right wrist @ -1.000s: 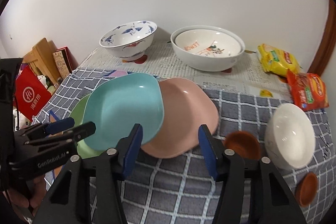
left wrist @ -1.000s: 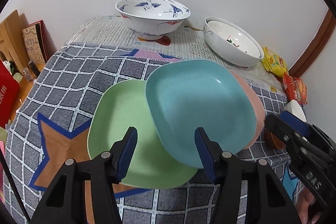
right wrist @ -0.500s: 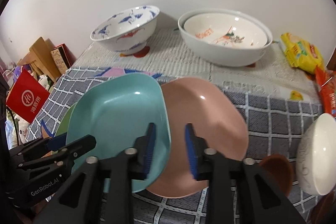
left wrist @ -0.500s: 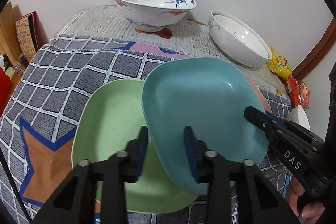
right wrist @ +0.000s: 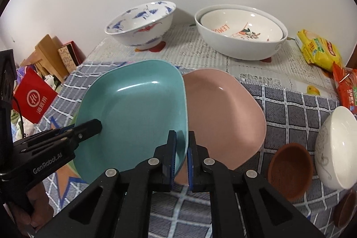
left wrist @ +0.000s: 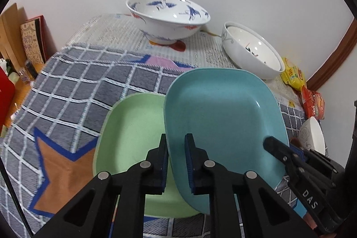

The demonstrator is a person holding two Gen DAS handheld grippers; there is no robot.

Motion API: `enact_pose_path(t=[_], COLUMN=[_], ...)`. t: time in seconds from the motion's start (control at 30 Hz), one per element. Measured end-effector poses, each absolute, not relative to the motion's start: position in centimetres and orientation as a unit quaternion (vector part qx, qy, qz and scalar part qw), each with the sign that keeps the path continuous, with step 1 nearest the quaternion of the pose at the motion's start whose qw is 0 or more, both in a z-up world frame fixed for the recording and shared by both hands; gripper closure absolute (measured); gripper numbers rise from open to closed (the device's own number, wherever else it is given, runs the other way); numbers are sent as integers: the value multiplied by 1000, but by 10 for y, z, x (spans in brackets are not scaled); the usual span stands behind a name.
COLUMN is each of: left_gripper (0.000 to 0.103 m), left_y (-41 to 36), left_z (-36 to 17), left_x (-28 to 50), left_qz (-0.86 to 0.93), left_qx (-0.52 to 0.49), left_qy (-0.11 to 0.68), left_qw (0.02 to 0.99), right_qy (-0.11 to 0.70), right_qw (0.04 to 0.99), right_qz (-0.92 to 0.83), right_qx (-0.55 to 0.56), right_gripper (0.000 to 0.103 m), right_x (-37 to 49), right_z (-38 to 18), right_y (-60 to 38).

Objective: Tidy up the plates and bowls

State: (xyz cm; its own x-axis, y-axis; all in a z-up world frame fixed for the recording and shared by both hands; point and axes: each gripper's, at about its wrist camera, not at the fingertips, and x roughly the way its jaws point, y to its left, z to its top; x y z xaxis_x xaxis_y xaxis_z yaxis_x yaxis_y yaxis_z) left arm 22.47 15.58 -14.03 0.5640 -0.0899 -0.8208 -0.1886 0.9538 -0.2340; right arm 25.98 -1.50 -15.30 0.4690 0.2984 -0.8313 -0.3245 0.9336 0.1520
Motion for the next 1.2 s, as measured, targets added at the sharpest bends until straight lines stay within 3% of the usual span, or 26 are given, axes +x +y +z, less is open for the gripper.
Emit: enact_pose_path(t=[0.33,1.2], left_gripper=[89,89], left_y=[184,214], left_z=[-124,-162], left_x=[199,219], left_qz=[52,60], left_qx=[-140,-128], left_qy=[455,477], left_qw=[878,867], right_qy=[479,506], right_qw=[856,836], right_qz=[196,205], right_qx=[8,-51], right_gripper=[93,87], right_x=[234,224], right_z=[-139,-176], right_y=[12,56])
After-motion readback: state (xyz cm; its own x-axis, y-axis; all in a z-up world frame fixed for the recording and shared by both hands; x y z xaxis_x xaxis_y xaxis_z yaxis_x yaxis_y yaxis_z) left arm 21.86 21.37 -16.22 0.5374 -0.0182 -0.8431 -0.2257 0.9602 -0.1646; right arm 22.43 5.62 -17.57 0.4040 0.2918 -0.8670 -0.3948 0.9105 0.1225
